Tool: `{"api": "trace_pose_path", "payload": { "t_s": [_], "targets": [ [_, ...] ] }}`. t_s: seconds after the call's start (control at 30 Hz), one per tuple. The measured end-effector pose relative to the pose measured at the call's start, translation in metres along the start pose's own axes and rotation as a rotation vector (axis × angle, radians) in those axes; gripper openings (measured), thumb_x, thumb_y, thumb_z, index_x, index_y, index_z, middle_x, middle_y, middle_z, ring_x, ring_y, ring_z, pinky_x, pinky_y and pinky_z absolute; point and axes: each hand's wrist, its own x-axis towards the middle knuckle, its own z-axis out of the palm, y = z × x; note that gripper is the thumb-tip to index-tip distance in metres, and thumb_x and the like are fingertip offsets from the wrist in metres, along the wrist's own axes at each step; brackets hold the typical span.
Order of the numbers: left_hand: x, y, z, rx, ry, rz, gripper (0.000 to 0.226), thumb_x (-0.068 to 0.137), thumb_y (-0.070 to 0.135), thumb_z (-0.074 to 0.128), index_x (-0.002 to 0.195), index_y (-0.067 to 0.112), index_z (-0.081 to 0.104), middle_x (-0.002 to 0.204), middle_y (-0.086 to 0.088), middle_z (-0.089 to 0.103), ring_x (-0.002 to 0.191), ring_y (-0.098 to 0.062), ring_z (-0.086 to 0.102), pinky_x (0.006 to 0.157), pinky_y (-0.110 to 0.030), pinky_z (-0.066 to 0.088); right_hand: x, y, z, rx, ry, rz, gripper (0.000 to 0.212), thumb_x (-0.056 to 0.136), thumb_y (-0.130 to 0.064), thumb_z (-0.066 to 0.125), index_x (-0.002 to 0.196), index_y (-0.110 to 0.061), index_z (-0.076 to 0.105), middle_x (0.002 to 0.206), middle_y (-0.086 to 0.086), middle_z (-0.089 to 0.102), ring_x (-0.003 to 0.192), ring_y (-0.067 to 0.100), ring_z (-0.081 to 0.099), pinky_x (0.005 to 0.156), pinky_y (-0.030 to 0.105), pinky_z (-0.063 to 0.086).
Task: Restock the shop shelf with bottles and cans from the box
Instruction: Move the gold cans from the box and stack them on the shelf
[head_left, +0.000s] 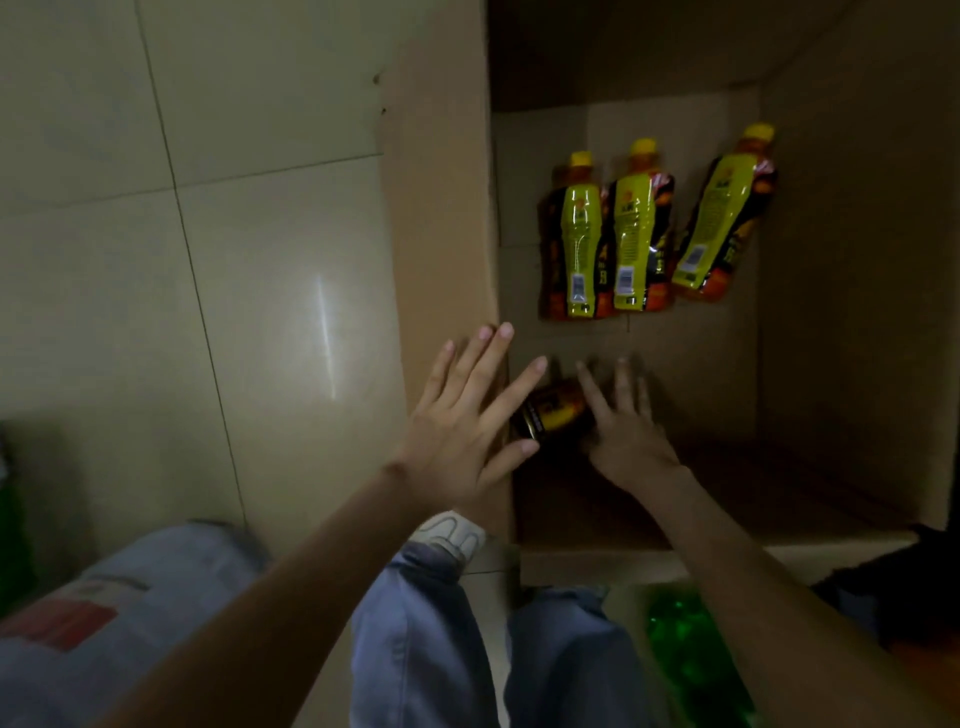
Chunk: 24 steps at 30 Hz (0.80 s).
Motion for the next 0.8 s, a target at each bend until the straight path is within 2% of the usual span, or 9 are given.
{"api": "trace_pose_path", "payload": {
  "t_s": [0.07,0.13,0.2,0.33,0.43,0.53,0.63,0.73,0.8],
  "targets": [
    [0.01,0.005,0.0,-0.012,-0.012,-0.035,0.063,0.098,0.056,0.017,0.151,0.02,0.014,0.156,-0.019,0.008,0.146,-0.035,0.006,0.117,-0.05,0.008,0.004,-0.003,0.0,-0.026,-0.013,-0.03,0.095,0.089,-0.042,0.059,0.145,-0.048,-0.017,0.154,0.001,-0.033,0.143,0.034,-0.023,0.11,0.063,0.016],
    [0.015,0.009,0.001,-0.017,-0.017,-0.054,0.063,0.098,0.056,0.018,0.151,0.021,0.016,0.156,-0.018,0.007,0.146,-0.035,0.001,0.118,-0.048,0.002,0.014,-0.007,0.005,-0.218,-0.002,-0.067,0.099,0.086,-0.045,0.062,0.149,-0.039,-0.014,0.157,0.004,-0.025,0.144,0.033,-0.021,0.112,0.062,0.009],
    [0.016,0.008,0.003,-0.011,-0.018,-0.064,0.063,0.098,0.056,0.019,0.15,0.021,0.019,0.156,-0.017,0.006,0.146,-0.033,-0.002,0.118,-0.044,-0.003,0.025,-0.013,0.011,-0.413,0.063,-0.127,0.097,0.087,-0.035,0.063,0.151,-0.03,-0.01,0.16,0.009,-0.012,0.146,0.033,-0.012,0.114,0.059,0.001],
    [0.015,0.007,-0.003,0.039,-0.079,-0.041,0.06,0.098,0.054,0.021,0.149,0.021,0.026,0.155,-0.018,0.011,0.145,-0.033,-0.001,0.118,-0.046,-0.002,0.034,-0.017,0.005,-0.477,0.072,-0.183,0.086,0.086,-0.025,0.064,0.152,-0.022,0.009,0.154,0.016,0.016,0.142,0.038,0.017,0.118,0.052,0.006],
    [0.016,0.009,-0.021,0.111,-0.245,-0.075,0.061,0.097,0.053,0.025,0.145,0.017,0.038,0.155,-0.02,0.022,0.144,-0.036,0.01,0.115,-0.053,0.006,0.002,-0.013,-0.013,-0.383,0.116,-0.168,0.075,0.087,-0.019,0.063,0.148,-0.02,0.02,0.149,0.016,0.019,0.135,0.038,0.029,0.116,0.049,0.019],
    [0.025,0.031,-0.064,0.108,-0.402,-0.13,0.065,0.092,0.051,0.032,0.141,0.011,0.044,0.152,-0.019,0.032,0.143,-0.037,0.023,0.111,-0.055,0.007,-0.062,-0.013,-0.048,-0.161,0.242,-0.145,0.069,0.086,-0.016,0.065,0.145,-0.021,0.028,0.146,0.012,0.021,0.13,0.033,0.032,0.104,0.042,0.039],
    [0.039,0.066,-0.131,-0.091,-0.497,-0.132,0.072,0.093,0.043,0.049,0.152,0.014,0.019,0.159,-0.01,0.011,0.147,-0.026,0.006,0.117,-0.038,-0.003,-0.149,-0.024,-0.089,0.012,0.334,-0.187,0.068,0.084,-0.013,0.067,0.143,-0.021,0.035,0.139,0.01,0.028,0.128,0.03,0.033,0.099,0.039,0.043],
    [0.055,0.101,-0.223,-0.245,-0.572,0.007,0.08,0.086,0.039,0.06,0.15,0.012,0.021,0.154,-0.011,0.025,0.143,-0.024,0.018,0.116,-0.033,0.009,-0.246,-0.039,-0.135,0.065,0.447,-0.25,0.075,0.074,-0.012,0.076,0.139,-0.022,0.041,0.132,0.011,0.036,0.121,0.032,0.044,0.091,0.039,0.051],
    [0.065,0.125,-0.29,-0.306,-0.604,0.101,0.071,0.084,0.032,0.062,0.144,0.009,0.033,0.14,-0.013,0.042,0.13,-0.028,0.039,0.108,-0.032,0.03,-0.311,-0.047,-0.168,0.061,0.585,-0.306,0.086,0.058,-0.011,0.086,0.131,-0.023,0.042,0.121,0.01,0.039,0.108,0.034,0.056,0.078,0.039,0.057]
  ]
}}
